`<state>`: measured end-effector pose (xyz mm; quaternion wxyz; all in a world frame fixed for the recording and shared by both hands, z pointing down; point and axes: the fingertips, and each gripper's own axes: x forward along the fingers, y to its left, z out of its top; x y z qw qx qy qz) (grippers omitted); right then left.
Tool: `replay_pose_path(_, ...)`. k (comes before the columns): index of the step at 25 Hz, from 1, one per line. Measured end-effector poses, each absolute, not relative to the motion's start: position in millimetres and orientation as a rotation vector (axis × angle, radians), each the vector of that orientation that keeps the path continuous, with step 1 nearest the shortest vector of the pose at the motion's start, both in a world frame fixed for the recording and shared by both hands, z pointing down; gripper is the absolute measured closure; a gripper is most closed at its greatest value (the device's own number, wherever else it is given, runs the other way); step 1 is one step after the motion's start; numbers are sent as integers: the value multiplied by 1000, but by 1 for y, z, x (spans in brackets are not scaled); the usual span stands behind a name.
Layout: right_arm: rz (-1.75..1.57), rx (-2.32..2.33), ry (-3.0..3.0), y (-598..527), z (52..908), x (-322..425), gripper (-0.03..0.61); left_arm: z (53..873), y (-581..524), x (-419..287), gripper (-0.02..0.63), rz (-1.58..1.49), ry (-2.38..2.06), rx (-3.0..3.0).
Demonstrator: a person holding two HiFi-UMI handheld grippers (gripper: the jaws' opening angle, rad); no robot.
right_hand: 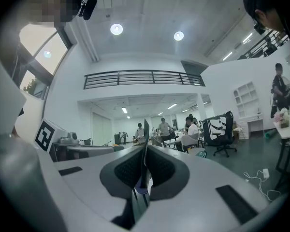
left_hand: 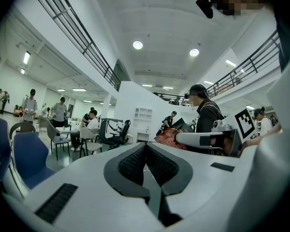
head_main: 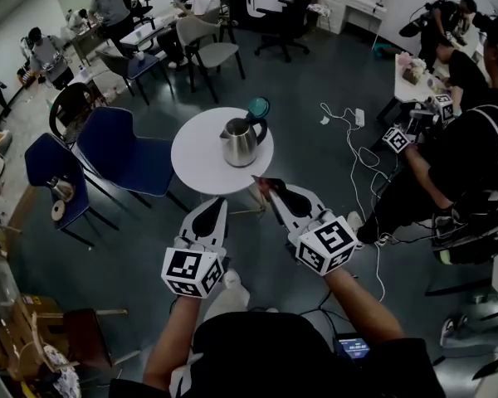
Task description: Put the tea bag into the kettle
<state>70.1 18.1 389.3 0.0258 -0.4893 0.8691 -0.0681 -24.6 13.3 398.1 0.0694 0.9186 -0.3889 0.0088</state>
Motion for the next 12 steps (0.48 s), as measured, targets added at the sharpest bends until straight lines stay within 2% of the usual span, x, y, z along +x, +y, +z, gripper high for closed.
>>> replay_pose_path(12, -222, -1607, 2667, -77, 403, 78, 557, 409, -88, -18, 598, 28, -1095, 2767)
